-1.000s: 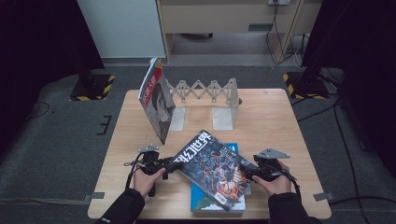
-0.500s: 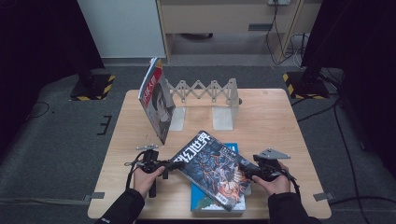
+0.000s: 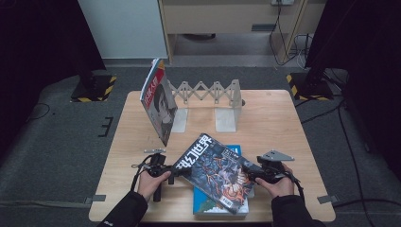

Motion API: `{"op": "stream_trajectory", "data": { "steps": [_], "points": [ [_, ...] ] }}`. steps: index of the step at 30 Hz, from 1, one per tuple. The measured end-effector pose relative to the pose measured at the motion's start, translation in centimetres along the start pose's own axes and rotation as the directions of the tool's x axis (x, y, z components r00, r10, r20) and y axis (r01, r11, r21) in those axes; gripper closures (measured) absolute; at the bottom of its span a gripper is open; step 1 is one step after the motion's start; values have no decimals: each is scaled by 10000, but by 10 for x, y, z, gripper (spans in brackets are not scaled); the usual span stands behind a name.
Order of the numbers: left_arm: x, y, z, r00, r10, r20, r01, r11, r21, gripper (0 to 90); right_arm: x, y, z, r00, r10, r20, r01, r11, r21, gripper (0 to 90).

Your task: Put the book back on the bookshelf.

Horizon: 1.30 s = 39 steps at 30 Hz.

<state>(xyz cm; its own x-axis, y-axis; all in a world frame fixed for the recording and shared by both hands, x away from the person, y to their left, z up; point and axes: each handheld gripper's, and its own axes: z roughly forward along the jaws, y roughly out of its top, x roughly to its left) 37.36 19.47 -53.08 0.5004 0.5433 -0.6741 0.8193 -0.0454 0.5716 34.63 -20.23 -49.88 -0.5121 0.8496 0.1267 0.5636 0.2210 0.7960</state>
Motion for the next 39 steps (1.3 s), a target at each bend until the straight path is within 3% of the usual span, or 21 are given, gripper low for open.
{"op": "stream_trajectory", "data": {
  "steps": [2,5,10,13,15,22,26,30,39],
  "points": [
    [-1,0,1,9997,-136,183,135,9999,58,364,-1,0,0,10000,-26,-11,26,10000,-27,259],
    [-4,2,-2,9998,-172,97,171,9998,110,383,-1,0,0,10000,-18,-17,18,10000,-36,259],
    [-12,7,-11,9993,-195,332,199,9997,-116,512,-1,0,1,10000,-47,29,48,10000,-83,260],
    [-13,7,-12,9973,-412,612,420,9991,-111,581,-1,-1,1,10000,-32,43,33,10000,-94,260],
    [-14,7,-12,9923,-737,1000,748,9972,-70,625,-1,-1,1,10000,-50,78,51,9999,-110,261],
    [-19,10,-13,9899,-1024,979,1023,9947,58,650,-2,-1,1,10000,48,43,-48,9999,-91,261],
    [-23,11,-11,9937,-822,767,820,9966,63,621,-2,-1,1,10000,85,30,-84,9999,-121,262],
    [-25,9,-2,9926,-855,862,829,9960,333,606,-2,-1,1,10000,75,44,-74,9999,-147,262],
    [-32,14,-3,9885,-1137,994,1124,9935,189,682,-3,-1,1,9999,125,20,-125,9998,-135,261]
  ]
}}
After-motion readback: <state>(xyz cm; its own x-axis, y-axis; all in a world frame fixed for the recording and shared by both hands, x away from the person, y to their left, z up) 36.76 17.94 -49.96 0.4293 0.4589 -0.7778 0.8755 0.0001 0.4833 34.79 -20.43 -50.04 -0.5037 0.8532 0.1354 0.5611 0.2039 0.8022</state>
